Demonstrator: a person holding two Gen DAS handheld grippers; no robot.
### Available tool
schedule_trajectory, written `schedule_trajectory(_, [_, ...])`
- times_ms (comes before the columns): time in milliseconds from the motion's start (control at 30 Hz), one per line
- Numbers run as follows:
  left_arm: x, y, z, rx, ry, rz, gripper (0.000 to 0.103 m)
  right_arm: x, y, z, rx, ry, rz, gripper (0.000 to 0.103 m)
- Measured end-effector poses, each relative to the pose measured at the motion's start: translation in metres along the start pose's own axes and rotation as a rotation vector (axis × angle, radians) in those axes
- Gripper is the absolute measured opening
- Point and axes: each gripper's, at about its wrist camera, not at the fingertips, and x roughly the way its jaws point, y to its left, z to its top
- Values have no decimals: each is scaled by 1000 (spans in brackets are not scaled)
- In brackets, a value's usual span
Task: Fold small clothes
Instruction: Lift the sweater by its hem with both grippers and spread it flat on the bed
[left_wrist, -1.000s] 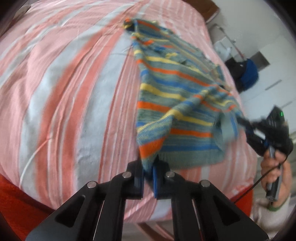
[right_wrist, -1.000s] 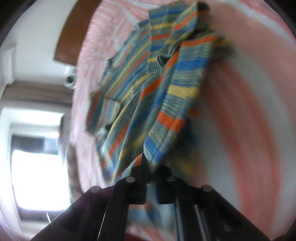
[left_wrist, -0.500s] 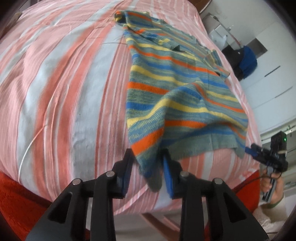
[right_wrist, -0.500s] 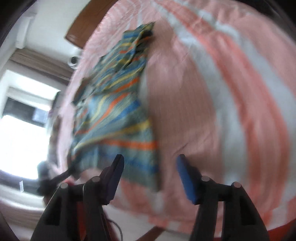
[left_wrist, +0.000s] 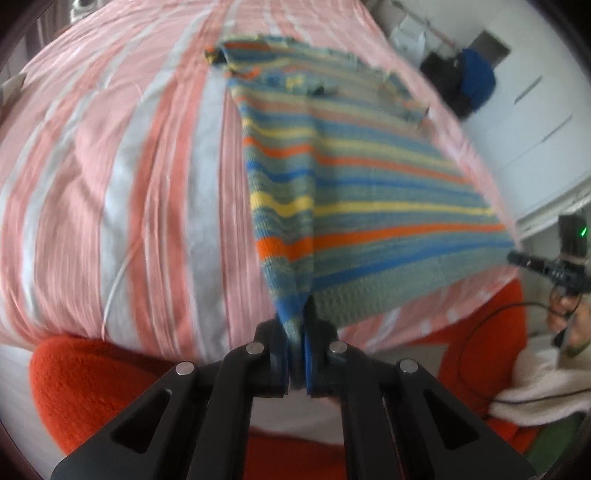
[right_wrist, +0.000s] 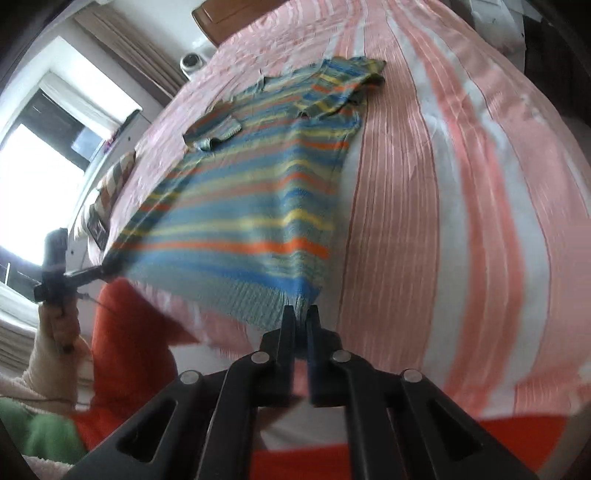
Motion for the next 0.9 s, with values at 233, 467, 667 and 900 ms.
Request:
schedule_trajectory(233, [65, 23, -1, -64, 95, 87, 2, 78, -33, -15, 95, 125, -121, 4])
schedule_trajectory(467, [77, 47, 4, -148, 73, 37, 7, 86, -52, -12, 152, 119, -82, 4])
schedule_trajectory(667, [47, 68, -21, -205, 97, 138, 10, 53, -66, -34, 172, 145, -66, 21])
schedule_trajectory(900, [-28, 67, 16, -185, -194, 348, 75, -21, -39, 10, -113, -5, -382, 43])
